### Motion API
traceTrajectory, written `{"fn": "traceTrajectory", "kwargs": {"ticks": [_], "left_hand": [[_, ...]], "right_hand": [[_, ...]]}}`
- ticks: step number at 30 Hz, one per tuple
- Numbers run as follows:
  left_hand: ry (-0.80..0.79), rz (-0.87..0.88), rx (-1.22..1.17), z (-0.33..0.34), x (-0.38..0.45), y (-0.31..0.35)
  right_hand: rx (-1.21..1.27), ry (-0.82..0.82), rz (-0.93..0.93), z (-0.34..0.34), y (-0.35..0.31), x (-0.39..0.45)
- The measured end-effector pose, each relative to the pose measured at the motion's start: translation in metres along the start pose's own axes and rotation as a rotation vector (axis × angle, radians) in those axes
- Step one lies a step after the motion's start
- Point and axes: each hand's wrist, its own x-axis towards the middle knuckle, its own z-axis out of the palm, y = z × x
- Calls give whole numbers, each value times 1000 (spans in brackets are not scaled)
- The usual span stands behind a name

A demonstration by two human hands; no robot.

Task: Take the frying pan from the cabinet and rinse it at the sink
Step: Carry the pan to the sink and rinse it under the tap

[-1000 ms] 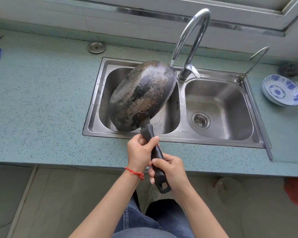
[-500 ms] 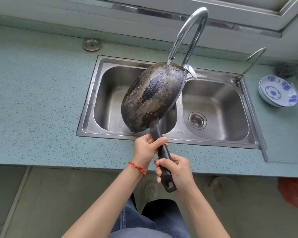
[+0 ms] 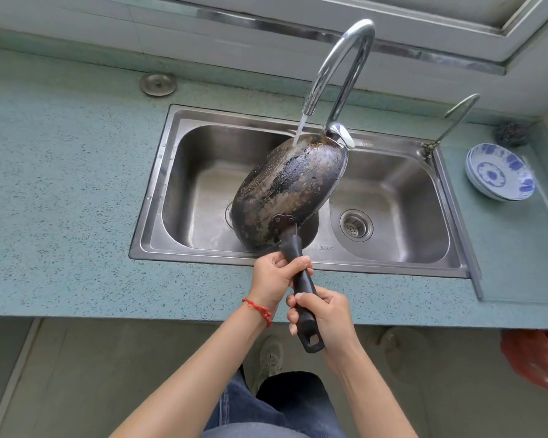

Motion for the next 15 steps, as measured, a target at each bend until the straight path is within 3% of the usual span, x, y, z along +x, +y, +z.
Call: {"fn": "traceTrajectory", "kwargs": {"ticks": [9, 15], "left_hand": [[-3, 3, -2, 0, 2, 1], [8, 46, 65, 2, 0, 3]], "right_hand": [[-32, 9, 11, -1, -2, 4], [96, -65, 25, -4, -2, 4]]}}
